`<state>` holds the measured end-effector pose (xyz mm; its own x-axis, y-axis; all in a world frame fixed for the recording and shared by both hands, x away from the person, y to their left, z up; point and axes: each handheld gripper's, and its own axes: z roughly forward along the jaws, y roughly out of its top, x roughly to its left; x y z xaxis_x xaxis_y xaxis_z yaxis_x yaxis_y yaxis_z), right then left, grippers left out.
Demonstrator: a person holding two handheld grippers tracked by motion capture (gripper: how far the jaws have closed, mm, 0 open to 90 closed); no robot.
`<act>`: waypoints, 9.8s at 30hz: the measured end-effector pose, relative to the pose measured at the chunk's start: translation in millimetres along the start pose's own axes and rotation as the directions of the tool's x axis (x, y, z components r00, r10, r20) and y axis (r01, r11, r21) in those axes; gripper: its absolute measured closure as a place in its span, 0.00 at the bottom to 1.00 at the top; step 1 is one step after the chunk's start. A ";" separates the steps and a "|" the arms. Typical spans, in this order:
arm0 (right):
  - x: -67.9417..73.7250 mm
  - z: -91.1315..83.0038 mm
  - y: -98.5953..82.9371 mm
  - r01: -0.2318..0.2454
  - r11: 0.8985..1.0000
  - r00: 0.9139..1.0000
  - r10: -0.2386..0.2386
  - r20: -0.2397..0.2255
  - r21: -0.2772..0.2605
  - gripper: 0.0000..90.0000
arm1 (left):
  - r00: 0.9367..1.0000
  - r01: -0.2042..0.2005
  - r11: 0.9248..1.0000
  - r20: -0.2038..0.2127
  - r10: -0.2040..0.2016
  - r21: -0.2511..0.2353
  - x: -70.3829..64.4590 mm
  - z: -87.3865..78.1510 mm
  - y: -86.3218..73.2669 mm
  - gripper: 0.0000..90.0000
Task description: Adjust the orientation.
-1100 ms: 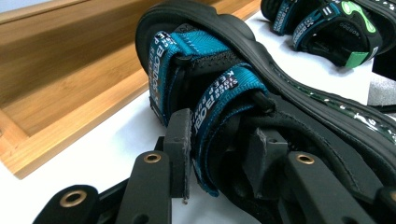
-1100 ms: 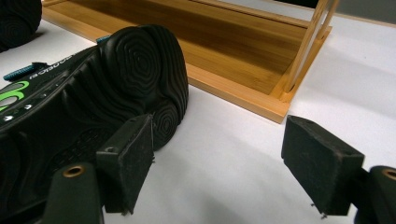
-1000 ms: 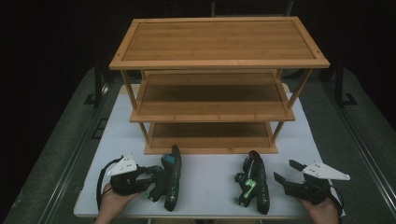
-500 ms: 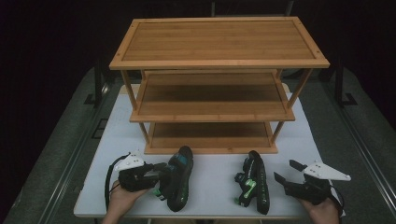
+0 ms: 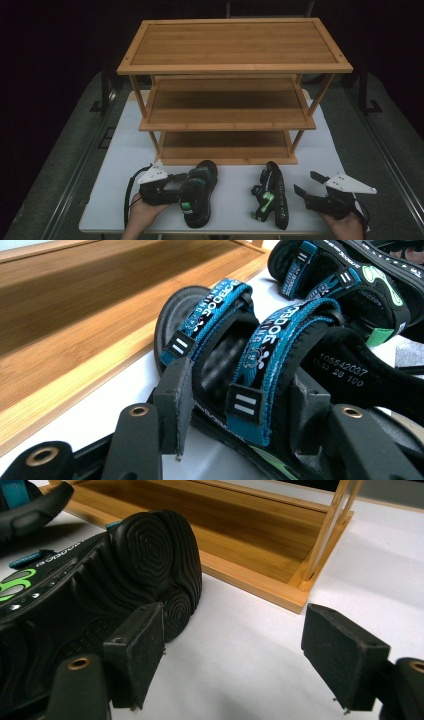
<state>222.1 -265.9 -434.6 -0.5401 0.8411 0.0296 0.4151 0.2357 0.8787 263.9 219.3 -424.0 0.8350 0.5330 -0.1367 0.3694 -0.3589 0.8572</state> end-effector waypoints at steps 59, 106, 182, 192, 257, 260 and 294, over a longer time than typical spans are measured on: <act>69.6 5.6 31.6 0.143 0.989 0.978 -0.147 -0.148 -0.038 0.98 | 0.999 -0.036 0.999 0.021 0.036 -0.030 -17.6 7.5 1.0 0.56; -7.7 -23.0 1.4 -0.073 0.992 0.995 0.065 0.074 0.102 0.88 | 0.999 -0.044 0.999 0.012 0.044 -0.023 -20.1 6.1 1.3 0.57; 12.0 -28.6 5.6 -0.015 0.998 0.998 0.012 0.055 0.065 0.85 | 0.989 -0.092 0.996 -0.121 0.091 -0.002 -29.9 1.5 6.2 0.83; 21.0 -30.2 7.2 -0.006 0.999 1.000 0.005 0.022 0.052 0.86 | 0.987 -0.084 0.996 -0.138 0.077 -0.041 -32.3 -5.3 8.6 0.84; 73.2 92.8 83.9 0.049 0.997 0.991 -0.041 0.130 -0.058 0.86 | 0.914 -0.102 0.983 -0.404 0.033 -0.150 -3.8 52.8 48.0 0.84; 73.5 99.8 85.1 0.035 0.997 0.991 -0.027 0.129 -0.064 0.86 | 0.911 -0.101 0.984 -0.411 0.031 -0.149 -2.0 57.7 49.0 0.85; 64.1 107.5 84.5 0.062 0.998 0.995 -0.059 0.078 -0.025 0.56 | 0.947 -0.103 0.982 -0.319 0.048 -0.159 -4.6 56.5 52.0 0.56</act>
<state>301.3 -139.7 -409.7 -0.5051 0.8610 -0.0599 0.3625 0.2746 0.8906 302.3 154.8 -406.9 0.6779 0.7318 0.0698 0.2120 -0.2855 0.9346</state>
